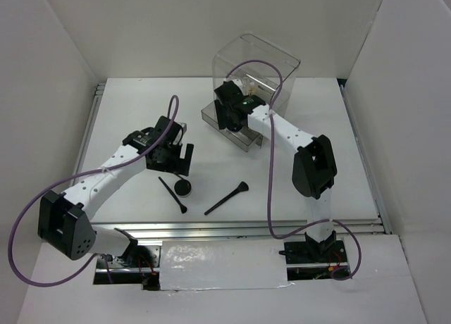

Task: Organize the makeup

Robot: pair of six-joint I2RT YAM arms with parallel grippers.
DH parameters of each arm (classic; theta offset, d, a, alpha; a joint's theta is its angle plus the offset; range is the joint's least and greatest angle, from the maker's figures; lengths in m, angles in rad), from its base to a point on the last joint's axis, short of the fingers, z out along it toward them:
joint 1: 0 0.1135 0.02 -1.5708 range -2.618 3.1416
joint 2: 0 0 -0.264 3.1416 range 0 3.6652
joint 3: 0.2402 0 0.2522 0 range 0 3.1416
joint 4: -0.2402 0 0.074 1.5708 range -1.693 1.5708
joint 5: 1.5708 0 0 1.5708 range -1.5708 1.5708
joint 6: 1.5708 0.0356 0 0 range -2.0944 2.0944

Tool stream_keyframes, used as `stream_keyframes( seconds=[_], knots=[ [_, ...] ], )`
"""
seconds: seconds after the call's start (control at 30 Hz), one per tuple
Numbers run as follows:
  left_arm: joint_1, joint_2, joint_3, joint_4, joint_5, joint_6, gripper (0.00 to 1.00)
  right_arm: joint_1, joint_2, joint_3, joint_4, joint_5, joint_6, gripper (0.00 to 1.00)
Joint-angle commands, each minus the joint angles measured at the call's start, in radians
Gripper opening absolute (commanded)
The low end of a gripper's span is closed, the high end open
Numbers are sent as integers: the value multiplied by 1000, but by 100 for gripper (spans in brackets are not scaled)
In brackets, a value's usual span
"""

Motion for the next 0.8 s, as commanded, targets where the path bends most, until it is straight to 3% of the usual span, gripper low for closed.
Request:
stream_keyframes(
  seconds=[0.0,0.1,0.23,0.77],
  knots=[
    [-5,2,-5,59,9,30,99,-5,4,-16,50,24,3,82],
    [-4,14,-13,78,14,35,99,-5,4,-20,54,24,0,85],
    [-5,31,-22,89,26,36,99,-3,3,-19,47,18,6,100],
    [-9,175,-31,116,35,21,99,83,-264,0,16,-94,35,100]
  ],
)
